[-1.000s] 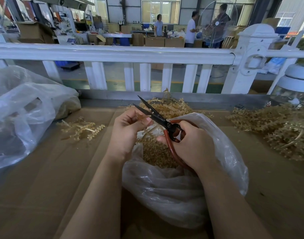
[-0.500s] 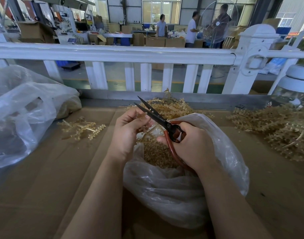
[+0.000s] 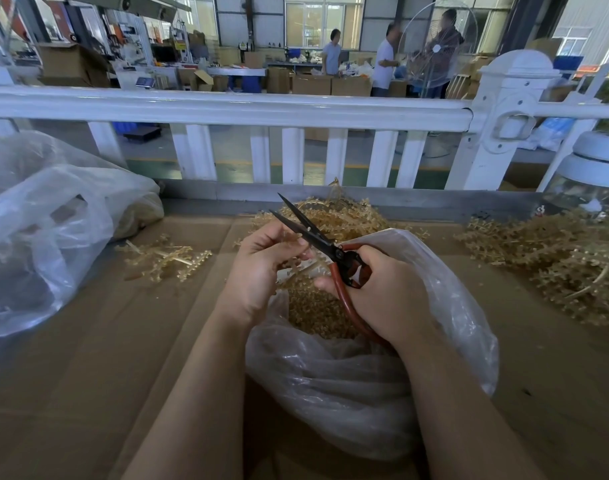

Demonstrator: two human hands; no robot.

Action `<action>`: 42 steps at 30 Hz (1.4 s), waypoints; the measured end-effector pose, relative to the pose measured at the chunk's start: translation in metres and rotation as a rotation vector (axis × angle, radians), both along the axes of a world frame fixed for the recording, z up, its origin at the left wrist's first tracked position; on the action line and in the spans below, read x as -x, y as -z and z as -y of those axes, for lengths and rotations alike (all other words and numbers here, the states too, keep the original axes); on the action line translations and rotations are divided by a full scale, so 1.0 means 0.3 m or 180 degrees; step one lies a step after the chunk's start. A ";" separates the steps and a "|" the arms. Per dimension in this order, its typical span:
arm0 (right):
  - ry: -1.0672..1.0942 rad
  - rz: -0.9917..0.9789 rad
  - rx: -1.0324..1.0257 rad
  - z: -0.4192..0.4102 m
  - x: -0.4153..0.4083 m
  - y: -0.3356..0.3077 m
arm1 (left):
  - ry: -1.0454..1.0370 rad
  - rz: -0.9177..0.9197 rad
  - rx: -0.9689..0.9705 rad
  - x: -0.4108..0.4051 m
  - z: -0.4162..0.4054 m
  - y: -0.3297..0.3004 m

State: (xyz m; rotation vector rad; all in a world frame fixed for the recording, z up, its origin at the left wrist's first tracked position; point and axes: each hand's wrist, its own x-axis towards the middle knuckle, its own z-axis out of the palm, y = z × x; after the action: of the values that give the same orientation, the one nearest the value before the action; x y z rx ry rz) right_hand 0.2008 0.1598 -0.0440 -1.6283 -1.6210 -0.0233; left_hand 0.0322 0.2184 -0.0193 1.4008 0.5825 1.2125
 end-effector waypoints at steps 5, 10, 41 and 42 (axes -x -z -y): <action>-0.0006 -0.0051 0.0009 -0.001 -0.001 0.003 | 0.0012 -0.0064 -0.0039 0.001 0.004 -0.006; 0.0028 -0.0036 -0.0011 0.001 0.002 0.005 | 0.0011 -0.0053 -0.0022 0.002 0.004 -0.004; -0.0158 -0.0984 0.0070 -0.002 -0.008 0.003 | -0.0264 -0.0048 0.0411 0.004 -0.004 -0.002; -0.0213 -0.1171 0.0099 -0.004 -0.010 0.002 | -0.0279 -0.0103 0.0396 0.003 -0.006 0.001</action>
State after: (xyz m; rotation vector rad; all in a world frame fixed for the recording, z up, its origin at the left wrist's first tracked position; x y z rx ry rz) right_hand 0.2037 0.1609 -0.0445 -1.4969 -1.3940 0.3194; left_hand 0.0311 0.2200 -0.0195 1.3032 0.7362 1.2038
